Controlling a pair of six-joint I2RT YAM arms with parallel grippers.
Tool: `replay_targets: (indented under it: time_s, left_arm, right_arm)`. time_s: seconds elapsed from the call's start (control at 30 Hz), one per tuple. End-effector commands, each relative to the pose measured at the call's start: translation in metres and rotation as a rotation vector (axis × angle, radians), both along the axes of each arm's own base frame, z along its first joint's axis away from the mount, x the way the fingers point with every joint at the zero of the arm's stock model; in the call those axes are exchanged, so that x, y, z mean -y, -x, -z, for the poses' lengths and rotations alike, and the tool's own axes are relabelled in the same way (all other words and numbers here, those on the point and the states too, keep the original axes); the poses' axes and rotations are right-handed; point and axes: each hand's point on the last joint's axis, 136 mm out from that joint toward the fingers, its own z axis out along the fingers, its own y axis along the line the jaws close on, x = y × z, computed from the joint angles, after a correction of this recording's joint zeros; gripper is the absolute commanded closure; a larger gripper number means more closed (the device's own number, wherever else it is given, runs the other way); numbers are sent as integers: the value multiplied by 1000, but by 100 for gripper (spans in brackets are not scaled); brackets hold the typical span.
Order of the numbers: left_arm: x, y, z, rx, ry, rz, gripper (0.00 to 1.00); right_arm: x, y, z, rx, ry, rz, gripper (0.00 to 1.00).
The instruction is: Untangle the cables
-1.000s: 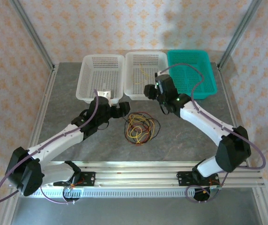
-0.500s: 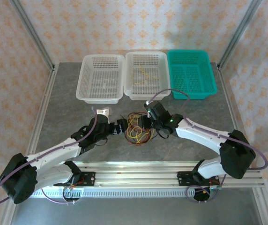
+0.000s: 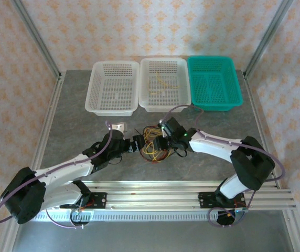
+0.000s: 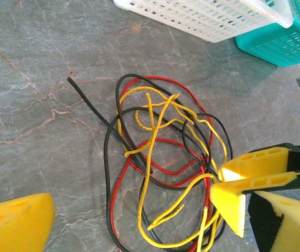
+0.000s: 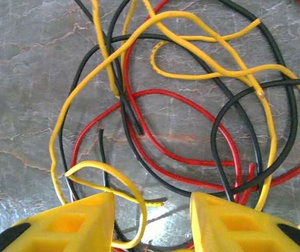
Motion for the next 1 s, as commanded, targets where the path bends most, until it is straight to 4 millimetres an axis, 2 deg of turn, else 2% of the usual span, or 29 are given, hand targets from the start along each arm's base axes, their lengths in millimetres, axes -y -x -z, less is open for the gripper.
replay_targets:
  time_s: [0.0, 0.3, 0.57, 0.83, 0.97]
  left_arm:
    - [2, 0, 3, 2, 0, 4, 4]
    - [3, -3, 5, 5, -11, 2, 4]
    - [-1, -5, 7, 9, -27, -18, 3]
    - [2, -8, 9, 13, -33, -10, 3]
    - [6, -9, 7, 25, -23, 8, 3]
  right_arm:
    - [-3, -7, 0, 12, -20, 3, 58]
    - [-18, -14, 5, 3, -60, -10, 64]
    - [-14, -16, 0, 29, -58, 0, 80]
    - [-9, -15, -24, 90, -93, 10, 96]
    - [-9, -15, -40, 124, -122, 8, 100]
